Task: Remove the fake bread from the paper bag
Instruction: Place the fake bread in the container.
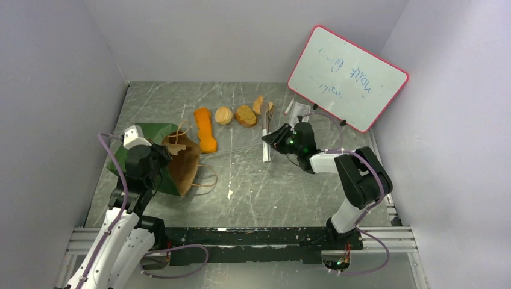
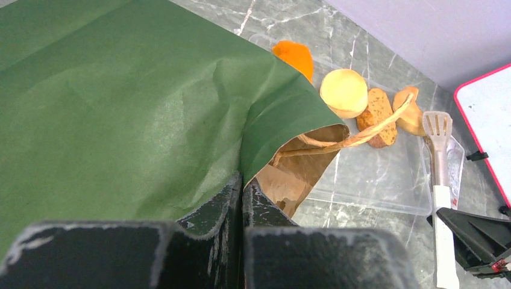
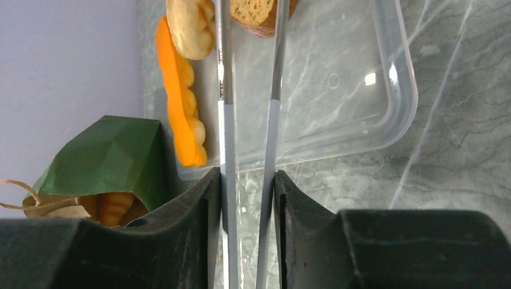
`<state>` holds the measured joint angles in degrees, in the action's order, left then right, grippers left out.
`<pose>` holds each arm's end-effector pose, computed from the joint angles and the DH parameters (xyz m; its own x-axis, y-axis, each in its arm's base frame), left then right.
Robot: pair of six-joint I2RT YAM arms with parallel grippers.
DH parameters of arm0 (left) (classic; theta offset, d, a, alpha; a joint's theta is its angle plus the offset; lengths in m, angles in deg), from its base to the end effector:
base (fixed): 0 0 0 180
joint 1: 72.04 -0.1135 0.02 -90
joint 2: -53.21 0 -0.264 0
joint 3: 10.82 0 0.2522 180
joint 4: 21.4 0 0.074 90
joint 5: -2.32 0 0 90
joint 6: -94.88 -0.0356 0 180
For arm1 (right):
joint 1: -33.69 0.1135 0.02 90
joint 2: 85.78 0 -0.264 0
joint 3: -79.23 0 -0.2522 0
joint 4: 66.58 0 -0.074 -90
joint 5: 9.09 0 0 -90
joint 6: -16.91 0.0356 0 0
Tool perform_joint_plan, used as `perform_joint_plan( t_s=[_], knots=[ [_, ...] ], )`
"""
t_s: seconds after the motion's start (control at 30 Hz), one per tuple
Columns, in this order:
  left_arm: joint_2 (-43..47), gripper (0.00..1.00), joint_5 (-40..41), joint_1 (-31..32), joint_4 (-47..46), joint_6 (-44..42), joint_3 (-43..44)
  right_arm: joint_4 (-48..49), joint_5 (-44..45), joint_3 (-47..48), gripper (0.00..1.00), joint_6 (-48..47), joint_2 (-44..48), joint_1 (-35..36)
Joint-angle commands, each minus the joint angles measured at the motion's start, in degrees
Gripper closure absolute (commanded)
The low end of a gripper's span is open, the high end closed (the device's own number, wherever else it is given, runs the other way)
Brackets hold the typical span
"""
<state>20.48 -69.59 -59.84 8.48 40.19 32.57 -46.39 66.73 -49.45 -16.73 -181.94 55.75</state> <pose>0.1466 -0.0204 0.2674 -0.2130 -0.5161 -0.8296 -0.2559 0.8490 -0.4624 0.2987 0.1304 0.1529 -0.6891 0.5917 -0.4184 0.0058 0.5819 0.8133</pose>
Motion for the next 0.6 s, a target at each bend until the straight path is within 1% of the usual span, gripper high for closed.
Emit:
perform_joint_plan(
  t_s=[0.0, 0.1, 0.3, 0.57],
  knots=[
    [0.3, 0.93, -2.1, -0.2, -1.4, -0.2, 3.0, 5.5, -1.0, -1.0, 0.62, 0.0, 0.2, -0.4],
    [0.5, 0.93, -2.2, -0.2, -1.3, -0.1, 3.1, 5.8, -1.4, -2.0, 0.6, 0.5, 0.7, -0.5],
    [1.2, 0.93, -2.1, -0.1, -0.4, 0.0, 3.5, 6.5, -1.5, -4.7, 0.59, 1.9, 2.3, -0.7],
    [1.6, 0.93, -2.2, -0.1, 0.4, -0.1, 4.2, 4.2, -0.5, -7.5, 0.59, 2.0, 8.8, -0.7]
  ],
)
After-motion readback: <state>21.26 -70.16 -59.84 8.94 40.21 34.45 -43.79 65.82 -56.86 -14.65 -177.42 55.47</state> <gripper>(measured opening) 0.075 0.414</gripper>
